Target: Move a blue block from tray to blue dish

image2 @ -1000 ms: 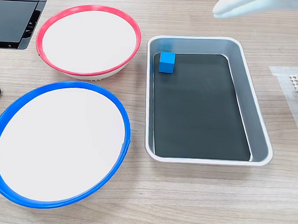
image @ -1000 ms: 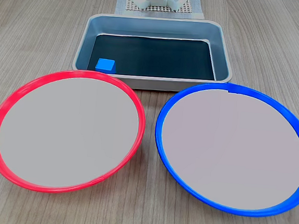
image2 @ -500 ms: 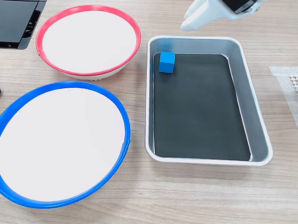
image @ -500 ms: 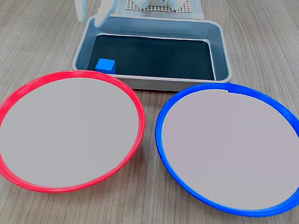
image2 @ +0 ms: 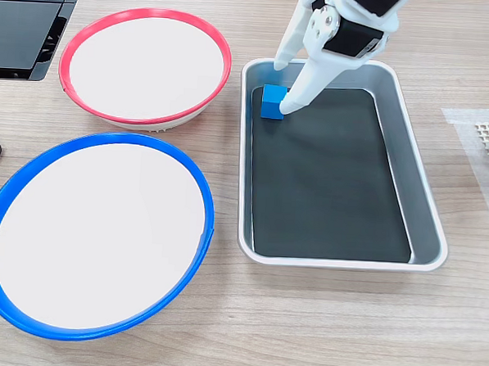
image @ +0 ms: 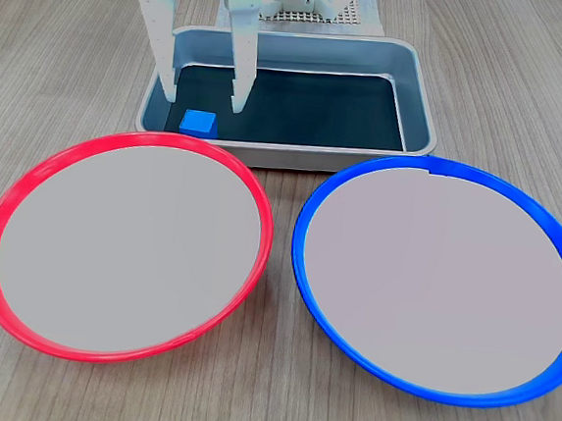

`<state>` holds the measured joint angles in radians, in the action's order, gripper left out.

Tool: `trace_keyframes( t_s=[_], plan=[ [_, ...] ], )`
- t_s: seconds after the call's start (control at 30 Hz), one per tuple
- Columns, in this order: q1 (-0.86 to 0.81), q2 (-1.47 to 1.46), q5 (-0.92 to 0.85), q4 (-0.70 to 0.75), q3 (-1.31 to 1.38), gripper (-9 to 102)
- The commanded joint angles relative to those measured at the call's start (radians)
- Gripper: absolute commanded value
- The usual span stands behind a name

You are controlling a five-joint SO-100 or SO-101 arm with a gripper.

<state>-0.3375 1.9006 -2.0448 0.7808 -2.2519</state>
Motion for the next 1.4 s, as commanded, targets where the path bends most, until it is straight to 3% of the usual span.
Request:
trace_keyframes(
  t_s=[0.0, 0.77, 0.93, 1.03, 1.13, 1.27, 1.37],
  plan=[
    [-0.02, -0.011, 0.003, -0.018, 0.04, 22],
    [-0.02, -0.141, 0.187, -0.16, -0.028, 21],
    [-0.002, -0.161, 0.221, -0.172, -0.017, 2],
    [0.021, -0.14, 0.273, -0.176, -0.011, 0],
    [0.103, -0.008, 0.437, -0.146, -0.012, 0],
    [0.325, 0.344, 0.811, -0.057, -0.017, 0],
    [0.482, 0.347, 0.996, 0.087, 0.11, 0]
  ],
)
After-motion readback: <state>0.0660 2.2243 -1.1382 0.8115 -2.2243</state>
